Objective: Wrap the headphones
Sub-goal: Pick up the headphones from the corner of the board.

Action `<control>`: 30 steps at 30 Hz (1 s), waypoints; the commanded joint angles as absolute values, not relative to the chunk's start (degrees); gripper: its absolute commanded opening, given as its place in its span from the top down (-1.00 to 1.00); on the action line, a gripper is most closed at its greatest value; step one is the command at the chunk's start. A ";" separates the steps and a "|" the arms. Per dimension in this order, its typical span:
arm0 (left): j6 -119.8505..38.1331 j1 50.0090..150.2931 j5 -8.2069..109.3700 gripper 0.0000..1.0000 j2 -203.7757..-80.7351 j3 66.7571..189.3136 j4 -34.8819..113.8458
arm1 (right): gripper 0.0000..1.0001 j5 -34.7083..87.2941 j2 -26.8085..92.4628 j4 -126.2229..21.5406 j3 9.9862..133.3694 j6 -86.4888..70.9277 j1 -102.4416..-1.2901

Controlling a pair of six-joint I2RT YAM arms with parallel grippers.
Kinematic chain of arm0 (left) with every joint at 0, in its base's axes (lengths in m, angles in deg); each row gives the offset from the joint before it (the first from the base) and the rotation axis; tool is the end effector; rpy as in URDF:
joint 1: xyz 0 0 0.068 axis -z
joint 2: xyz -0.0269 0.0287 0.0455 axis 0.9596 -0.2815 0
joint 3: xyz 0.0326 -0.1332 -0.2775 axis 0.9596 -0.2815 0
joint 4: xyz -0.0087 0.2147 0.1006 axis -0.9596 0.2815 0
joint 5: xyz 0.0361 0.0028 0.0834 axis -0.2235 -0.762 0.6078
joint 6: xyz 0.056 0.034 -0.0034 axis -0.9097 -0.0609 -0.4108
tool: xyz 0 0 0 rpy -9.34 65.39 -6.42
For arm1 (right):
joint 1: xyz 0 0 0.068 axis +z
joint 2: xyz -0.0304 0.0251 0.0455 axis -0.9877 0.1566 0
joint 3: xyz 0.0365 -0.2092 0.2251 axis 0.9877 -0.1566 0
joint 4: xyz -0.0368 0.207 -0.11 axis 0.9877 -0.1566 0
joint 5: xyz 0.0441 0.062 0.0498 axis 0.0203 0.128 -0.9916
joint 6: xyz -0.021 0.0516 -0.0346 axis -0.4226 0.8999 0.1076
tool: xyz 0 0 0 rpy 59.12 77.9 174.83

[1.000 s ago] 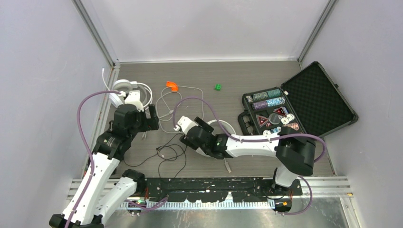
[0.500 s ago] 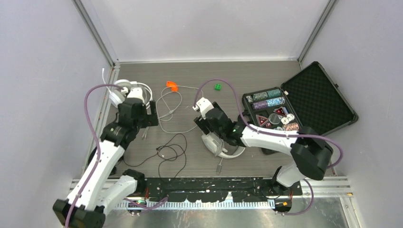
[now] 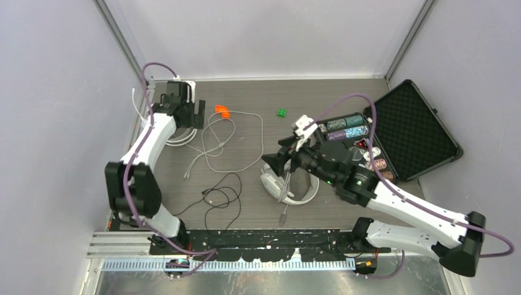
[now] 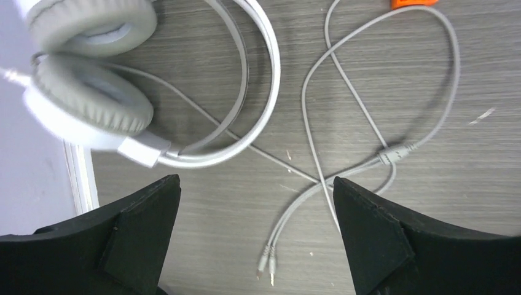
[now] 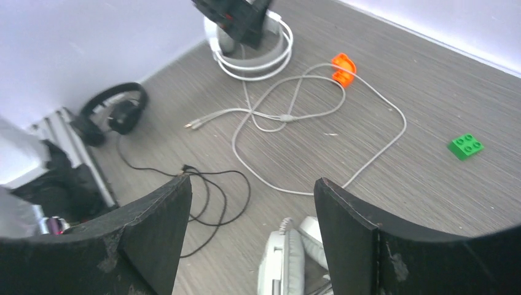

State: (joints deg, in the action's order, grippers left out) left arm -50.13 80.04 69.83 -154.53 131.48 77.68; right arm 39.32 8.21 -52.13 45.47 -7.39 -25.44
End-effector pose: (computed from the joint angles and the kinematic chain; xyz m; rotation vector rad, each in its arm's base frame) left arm 0.3168 -0.0255 0.3350 -0.0027 2.3971 0.1603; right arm 0.1184 0.1642 0.3816 -0.6519 1.6295 0.7314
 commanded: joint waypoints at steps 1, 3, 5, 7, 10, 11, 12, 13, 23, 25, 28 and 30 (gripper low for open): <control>-60.80 77.79 63.45 -0.96 -164.11 136.29 75.85 | -0.55 34.73 1.76 -53.61 42.97 -3.36 -25.20; -62.03 77.05 61.84 -0.99 -168.40 139.07 77.64 | -0.54 34.72 -0.70 -55.23 42.52 -3.92 -25.23; -63.01 76.88 61.41 -0.99 -171.71 141.26 78.27 | -0.55 35.53 -2.80 -56.69 42.26 -4.61 -25.25; -63.71 76.85 62.39 -0.99 -174.42 143.11 77.77 | -0.55 36.50 -4.42 -57.00 41.62 -5.23 -25.20; -64.15 76.45 66.10 -0.99 -178.79 146.58 78.01 | -0.55 36.90 -5.52 -56.08 40.91 -5.44 -25.22; -64.32 76.35 66.40 -0.99 -180.16 148.26 78.76 | -0.56 36.83 -5.42 -55.95 40.92 -5.45 -25.26; -64.57 76.22 67.02 -0.98 -181.42 149.46 79.55 | -0.55 36.49 -5.20 -56.02 41.01 -5.45 -25.25; -64.78 76.24 67.93 -0.95 -182.56 150.37 80.04 | -0.56 36.30 -5.00 -55.97 41.07 -5.60 -25.26; -65.38 76.27 68.16 -0.27 -186.70 152.11 80.37 | -0.55 36.33 -3.24 -55.97 40.79 -6.51 -25.22; -65.19 76.24 67.12 -0.16 -186.73 152.63 80.69 | -0.55 36.86 -2.72 -55.31 40.38 -6.49 -25.22; -64.89 76.24 65.55 0.18 -186.67 153.24 81.63 | -0.55 37.31 -1.69 -56.48 41.13 -5.64 -25.20; -64.51 76.22 65.24 0.34 -186.52 153.10 81.67 | -0.56 37.47 -1.42 -57.53 41.62 -4.67 -25.29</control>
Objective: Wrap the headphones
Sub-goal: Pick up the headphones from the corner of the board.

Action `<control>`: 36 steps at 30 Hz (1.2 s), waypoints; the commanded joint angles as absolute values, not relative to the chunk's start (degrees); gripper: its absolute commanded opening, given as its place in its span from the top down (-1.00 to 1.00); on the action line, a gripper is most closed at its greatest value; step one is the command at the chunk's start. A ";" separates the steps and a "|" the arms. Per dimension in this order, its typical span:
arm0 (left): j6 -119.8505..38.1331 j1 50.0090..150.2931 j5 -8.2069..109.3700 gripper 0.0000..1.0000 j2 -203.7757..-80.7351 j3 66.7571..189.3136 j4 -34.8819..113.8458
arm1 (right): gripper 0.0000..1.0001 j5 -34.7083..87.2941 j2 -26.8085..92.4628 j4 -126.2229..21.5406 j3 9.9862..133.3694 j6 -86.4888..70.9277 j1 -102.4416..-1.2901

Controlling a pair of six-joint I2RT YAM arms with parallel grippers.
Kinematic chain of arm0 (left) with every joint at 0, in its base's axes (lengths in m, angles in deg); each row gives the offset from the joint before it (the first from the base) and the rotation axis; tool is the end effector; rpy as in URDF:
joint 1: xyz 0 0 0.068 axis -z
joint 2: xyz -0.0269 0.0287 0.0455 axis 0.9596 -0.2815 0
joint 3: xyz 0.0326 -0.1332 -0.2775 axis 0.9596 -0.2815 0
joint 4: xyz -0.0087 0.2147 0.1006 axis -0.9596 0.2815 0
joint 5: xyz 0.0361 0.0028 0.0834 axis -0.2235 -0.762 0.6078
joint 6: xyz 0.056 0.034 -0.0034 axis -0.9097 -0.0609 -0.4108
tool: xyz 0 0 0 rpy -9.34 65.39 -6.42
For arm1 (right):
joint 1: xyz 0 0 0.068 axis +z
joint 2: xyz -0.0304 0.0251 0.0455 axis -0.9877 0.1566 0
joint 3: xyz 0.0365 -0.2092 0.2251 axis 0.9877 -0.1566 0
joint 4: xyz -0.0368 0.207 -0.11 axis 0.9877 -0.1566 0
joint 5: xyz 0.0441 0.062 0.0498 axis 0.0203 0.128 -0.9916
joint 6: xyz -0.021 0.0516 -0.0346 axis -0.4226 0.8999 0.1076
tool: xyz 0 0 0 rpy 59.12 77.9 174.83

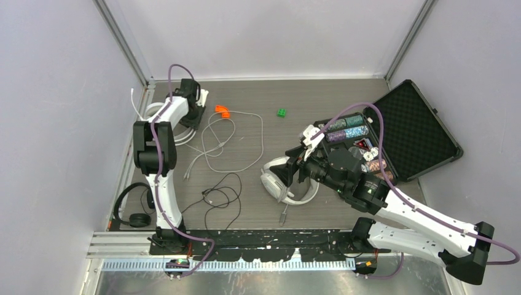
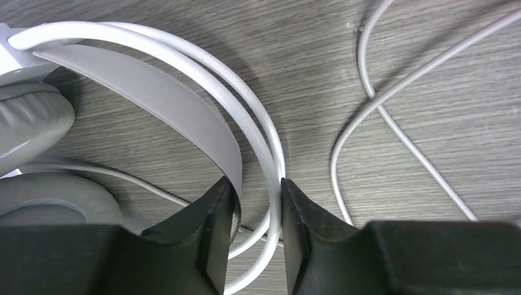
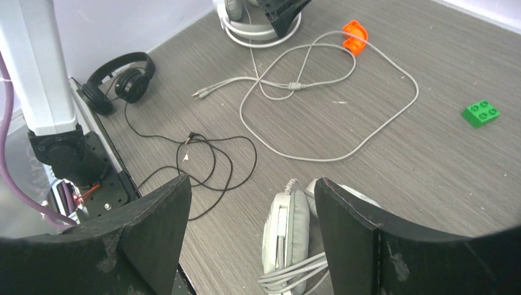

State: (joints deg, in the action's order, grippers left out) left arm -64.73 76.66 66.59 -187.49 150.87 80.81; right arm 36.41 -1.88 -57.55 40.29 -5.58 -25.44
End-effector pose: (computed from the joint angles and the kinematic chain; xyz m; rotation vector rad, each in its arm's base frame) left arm 0.4501 -0.0166 0.2192 0.3198 2.6873 0.2315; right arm 0.0908 0.1285 0.3665 -0.6704 1.6437 0.7926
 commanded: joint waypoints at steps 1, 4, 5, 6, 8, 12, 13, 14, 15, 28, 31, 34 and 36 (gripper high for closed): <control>-64.34 76.23 65.08 0.42 -186.44 152.89 81.71 | -0.56 37.82 -1.38 -57.89 41.71 -4.10 -25.22; -64.10 76.22 65.85 0.44 -186.91 152.59 82.07 | -0.55 39.36 -1.77 -58.63 41.70 -2.34 -25.26; -63.97 76.20 67.51 0.30 -187.35 152.90 82.60 | -0.55 39.83 -2.18 -58.83 41.55 -1.76 -25.27; -64.00 76.22 68.15 0.21 -187.73 153.07 82.91 | -0.55 40.21 -2.39 -58.92 41.49 -1.48 -25.22; -64.64 76.23 69.46 -0.07 -188.11 153.01 83.14 | -0.56 40.79 -3.07 -59.12 41.16 -0.71 -25.27; -64.94 75.85 70.05 -0.22 -188.42 152.62 82.51 | -0.55 41.78 -4.55 -59.37 40.69 0.55 -25.27; -64.86 75.72 69.90 -0.22 -188.55 152.63 82.51 | -0.55 41.98 -4.76 -59.41 40.70 0.81 -25.27; -64.88 75.61 69.65 -0.21 -188.73 152.78 82.51 | -0.56 42.09 -4.95 -59.41 40.62 0.99 -25.27; -64.84 75.54 69.43 -0.19 -188.87 152.87 82.51 | -0.55 42.18 -5.05 -59.49 40.61 1.07 -25.19; -62.58 75.23 67.18 0.98 -183.60 159.48 89.44 | -0.54 45.24 -5.37 -60.93 39.49 6.13 -25.18; -60.20 75.21 65.60 1.00 -178.39 163.67 92.40 | -0.54 46.44 -4.67 -61.17 38.62 9.44 -25.25; -57.64 75.21 64.55 1.00 -173.72 168.28 95.03 | -0.54 47.35 -3.77 -61.76 38.38 11.86 -25.27; -55.56 75.23 63.66 1.00 -171.49 172.16 97.43 | -0.54 47.53 -3.14 -61.58 38.03 12.54 -25.27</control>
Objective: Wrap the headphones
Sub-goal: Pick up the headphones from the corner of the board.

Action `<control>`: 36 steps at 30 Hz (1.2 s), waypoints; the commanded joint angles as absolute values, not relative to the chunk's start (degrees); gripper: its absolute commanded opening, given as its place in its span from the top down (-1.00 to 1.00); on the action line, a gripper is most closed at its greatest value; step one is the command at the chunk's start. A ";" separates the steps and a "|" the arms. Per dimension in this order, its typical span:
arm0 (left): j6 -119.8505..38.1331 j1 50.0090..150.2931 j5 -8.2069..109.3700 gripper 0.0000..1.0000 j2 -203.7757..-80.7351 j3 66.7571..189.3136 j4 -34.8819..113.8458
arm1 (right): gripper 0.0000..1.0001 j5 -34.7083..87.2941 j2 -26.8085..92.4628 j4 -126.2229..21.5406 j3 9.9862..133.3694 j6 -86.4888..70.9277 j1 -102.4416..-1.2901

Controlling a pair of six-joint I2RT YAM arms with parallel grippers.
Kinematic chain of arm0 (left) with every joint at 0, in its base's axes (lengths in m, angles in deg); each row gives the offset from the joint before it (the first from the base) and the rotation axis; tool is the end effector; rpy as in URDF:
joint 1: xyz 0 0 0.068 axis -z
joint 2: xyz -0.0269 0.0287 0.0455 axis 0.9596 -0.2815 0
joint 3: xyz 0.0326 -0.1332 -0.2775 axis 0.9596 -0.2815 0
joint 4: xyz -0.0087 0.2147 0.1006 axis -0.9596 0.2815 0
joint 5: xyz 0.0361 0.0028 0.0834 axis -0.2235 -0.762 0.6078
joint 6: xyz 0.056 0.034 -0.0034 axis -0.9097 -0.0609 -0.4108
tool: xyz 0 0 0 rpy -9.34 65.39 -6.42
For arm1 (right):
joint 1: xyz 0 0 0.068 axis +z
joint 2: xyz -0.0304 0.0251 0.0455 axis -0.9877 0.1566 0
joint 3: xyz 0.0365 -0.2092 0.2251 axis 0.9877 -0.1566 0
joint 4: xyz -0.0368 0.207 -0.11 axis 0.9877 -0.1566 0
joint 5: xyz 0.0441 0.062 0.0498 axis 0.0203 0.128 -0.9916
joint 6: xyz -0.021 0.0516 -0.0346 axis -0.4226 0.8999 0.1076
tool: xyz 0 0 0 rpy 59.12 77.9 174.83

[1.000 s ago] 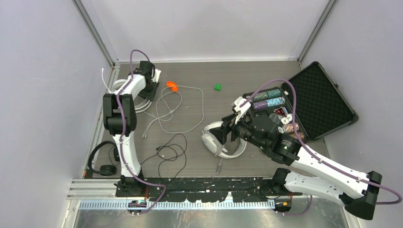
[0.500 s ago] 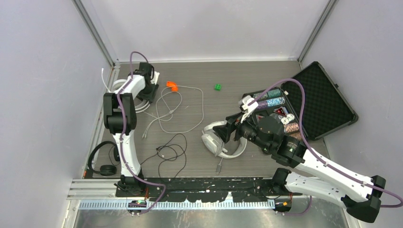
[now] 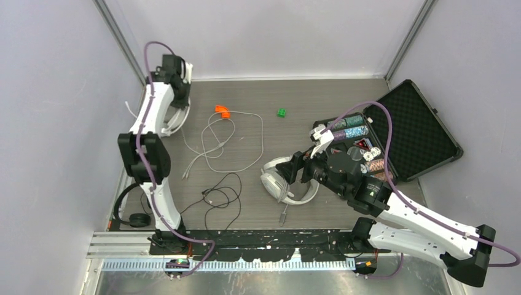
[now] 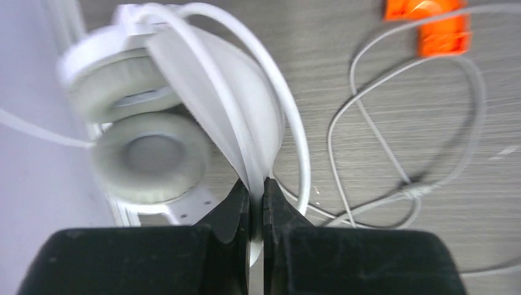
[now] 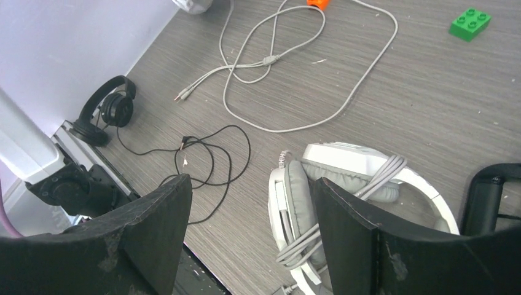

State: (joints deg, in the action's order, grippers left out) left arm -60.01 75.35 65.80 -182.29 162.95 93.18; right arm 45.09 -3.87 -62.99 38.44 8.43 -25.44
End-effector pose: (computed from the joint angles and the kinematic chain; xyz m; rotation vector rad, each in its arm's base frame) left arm 0.4377 -0.0067 0.3051 0.1690 2.6122 0.1949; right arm 0.0912 0.1154 0.3485 -0.3837 1.8310 0.7946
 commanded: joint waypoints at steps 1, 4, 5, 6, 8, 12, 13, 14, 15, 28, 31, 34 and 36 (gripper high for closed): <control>-54.48 75.23 62.81 1.00 -170.50 174.77 99.04 | -0.54 47.69 -2.82 -61.58 37.98 12.72 -25.25; -48.92 75.23 57.39 1.00 -166.11 178.17 100.16 | -0.54 48.72 -1.57 -60.90 38.45 13.53 -25.25; -46.88 75.23 54.14 1.00 -164.43 177.91 99.19 | -0.54 49.17 -1.07 -59.84 38.79 13.91 -25.31; -44.44 75.23 51.07 1.00 -162.52 177.10 97.85 | -0.54 49.71 -0.39 -58.64 39.17 14.20 -25.28; -38.53 75.21 46.05 1.00 -158.15 173.32 93.11 | -0.56 51.57 1.57 -55.31 40.08 14.89 -25.34; -23.36 75.22 33.84 1.00 -149.65 161.55 78.29 | -0.61 52.70 8.23 -45.97 44.11 13.00 -25.30; -19.83 75.23 32.24 1.00 -147.95 158.60 74.98 | -0.61 51.92 10.06 -43.77 45.25 11.74 -25.30; -15.80 75.23 31.57 1.00 -146.11 155.91 71.40 | -0.61 51.12 12.40 -41.93 46.63 10.42 -25.23; -12.25 75.29 31.11 1.00 -144.43 152.53 67.89 | -0.61 50.97 14.04 -40.66 48.67 10.15 -25.26; 6.83 75.32 26.22 1.00 -133.63 135.48 51.52 | -0.61 45.93 27.75 -25.75 56.23 4.27 -24.82; 12.62 75.41 24.18 1.00 -131.24 131.49 44.03 | -0.61 45.32 31.17 -24.47 58.39 -1.02 -23.44; 9.50 75.41 19.11 1.00 -132.00 134.93 47.40 | -0.62 38.28 32.15 -24.25 59.42 -3.02 -23.94; 5.60 75.41 15.14 1.00 -133.44 138.89 53.35 | -0.62 32.07 31.37 -25.42 59.14 -4.47 -24.86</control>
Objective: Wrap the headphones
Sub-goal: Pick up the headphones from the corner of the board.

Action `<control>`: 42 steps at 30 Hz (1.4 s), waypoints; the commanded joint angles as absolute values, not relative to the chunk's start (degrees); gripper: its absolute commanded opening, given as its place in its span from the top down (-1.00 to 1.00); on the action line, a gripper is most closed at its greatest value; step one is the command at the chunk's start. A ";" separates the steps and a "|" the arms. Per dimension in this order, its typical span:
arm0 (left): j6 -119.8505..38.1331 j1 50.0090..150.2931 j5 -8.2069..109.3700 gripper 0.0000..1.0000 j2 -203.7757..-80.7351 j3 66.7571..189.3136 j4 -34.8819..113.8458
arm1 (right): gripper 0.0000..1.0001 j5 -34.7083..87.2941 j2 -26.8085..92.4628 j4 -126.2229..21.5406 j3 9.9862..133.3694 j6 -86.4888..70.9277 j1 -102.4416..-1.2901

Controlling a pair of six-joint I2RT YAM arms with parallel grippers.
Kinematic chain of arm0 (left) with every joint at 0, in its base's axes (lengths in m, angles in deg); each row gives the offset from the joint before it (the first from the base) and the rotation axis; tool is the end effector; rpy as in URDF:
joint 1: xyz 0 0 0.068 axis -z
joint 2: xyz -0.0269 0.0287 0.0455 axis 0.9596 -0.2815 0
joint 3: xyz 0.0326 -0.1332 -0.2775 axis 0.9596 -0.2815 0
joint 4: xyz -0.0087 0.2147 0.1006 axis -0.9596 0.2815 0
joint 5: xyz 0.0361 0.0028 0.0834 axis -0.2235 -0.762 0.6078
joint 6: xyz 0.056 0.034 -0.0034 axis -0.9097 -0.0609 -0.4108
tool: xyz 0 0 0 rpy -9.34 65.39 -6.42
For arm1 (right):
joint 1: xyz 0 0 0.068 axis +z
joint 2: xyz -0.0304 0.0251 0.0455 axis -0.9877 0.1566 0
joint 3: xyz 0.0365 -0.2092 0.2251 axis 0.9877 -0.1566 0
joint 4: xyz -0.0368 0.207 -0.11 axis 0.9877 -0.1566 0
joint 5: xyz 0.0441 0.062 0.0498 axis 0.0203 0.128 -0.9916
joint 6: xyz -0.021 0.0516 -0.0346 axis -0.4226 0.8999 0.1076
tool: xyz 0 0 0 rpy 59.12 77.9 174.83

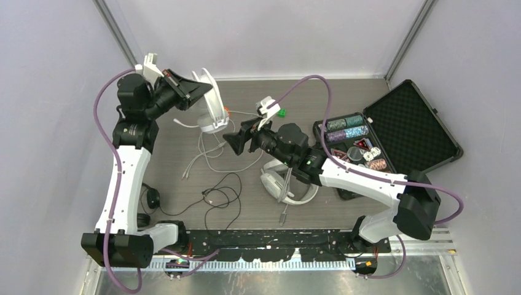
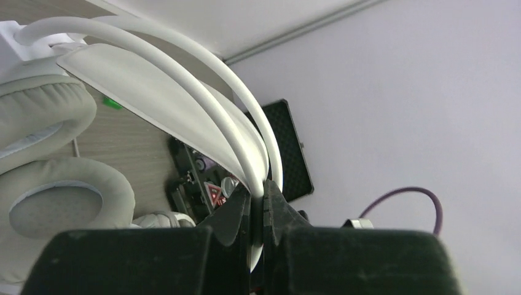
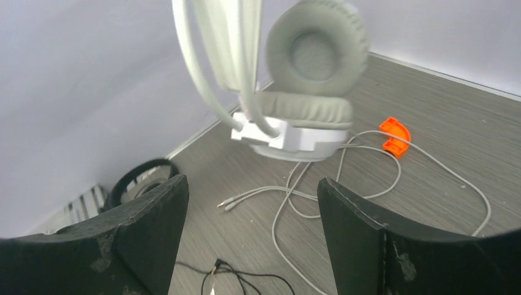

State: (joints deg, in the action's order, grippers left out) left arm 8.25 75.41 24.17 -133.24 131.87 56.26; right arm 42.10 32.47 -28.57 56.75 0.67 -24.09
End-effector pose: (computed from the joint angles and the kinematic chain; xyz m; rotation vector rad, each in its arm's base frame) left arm 0.2200 -0.0361 0.4755 -0.4258 1.7707 -1.2982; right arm 0.1822 0.2663 0.3996 -0.4501 1.5193 0.8922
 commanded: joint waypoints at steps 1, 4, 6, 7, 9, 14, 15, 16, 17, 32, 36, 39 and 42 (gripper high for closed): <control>3.76 75.41 13.20 1.00 -134.27 140.58 55.93 | -0.62 30.26 30.50 -26.98 59.07 -4.96 -25.31; 0.09 75.40 6.95 1.00 -136.30 143.57 61.07 | -0.62 26.81 26.21 -33.11 58.87 -5.62 -26.84; -0.89 75.41 7.49 1.00 -136.22 144.05 64.51 | -0.61 28.12 22.97 -35.72 57.80 -5.65 -27.27; 0.85 75.48 9.54 1.00 -135.20 142.67 63.25 | -0.61 29.32 21.20 -36.11 57.01 -5.53 -27.31; 6.82 75.58 12.75 1.00 -132.06 136.92 54.60 | -0.62 30.66 19.95 -34.90 55.37 -5.23 -27.36; 8.58 75.75 5.12 1.00 -133.74 138.26 50.41 | -0.61 24.04 18.18 -39.26 56.38 -13.00 -27.45; 5.81 75.68 2.46 1.00 -135.26 140.39 53.51 | -0.61 24.39 17.19 -40.32 56.86 -14.13 -27.51; 3.69 75.77 -0.72 1.00 -136.58 142.07 55.85 | -0.60 25.86 16.09 -40.44 56.56 -16.20 -27.60; 2.34 75.82 -4.62 1.00 -137.62 142.81 56.59 | -0.60 27.39 14.87 -40.07 55.81 -18.40 -27.87; 26.26 82.90 42.82 1.00 -119.78 117.46 43.24 | -0.57 54.81 23.94 -31.80 60.40 -19.71 -18.78; 30.75 87.44 49.26 1.00 -119.86 115.92 43.20 | -0.57 55.58 29.32 -25.79 62.37 -22.60 -15.67; 32.58 90.51 51.72 1.00 -121.21 116.14 43.01 | -0.57 57.97 34.44 -24.86 66.52 -25.04 -14.61; 32.25 93.03 53.59 1.00 -122.01 116.59 43.01 | -0.56 67.92 40.26 -24.53 71.34 -28.30 -13.70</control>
State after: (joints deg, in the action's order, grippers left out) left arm 28.73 89.88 48.25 -122.05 115.02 51.32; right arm 55.87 35.38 -31.74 63.68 -22.80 -14.78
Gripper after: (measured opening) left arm 0.050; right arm 0.783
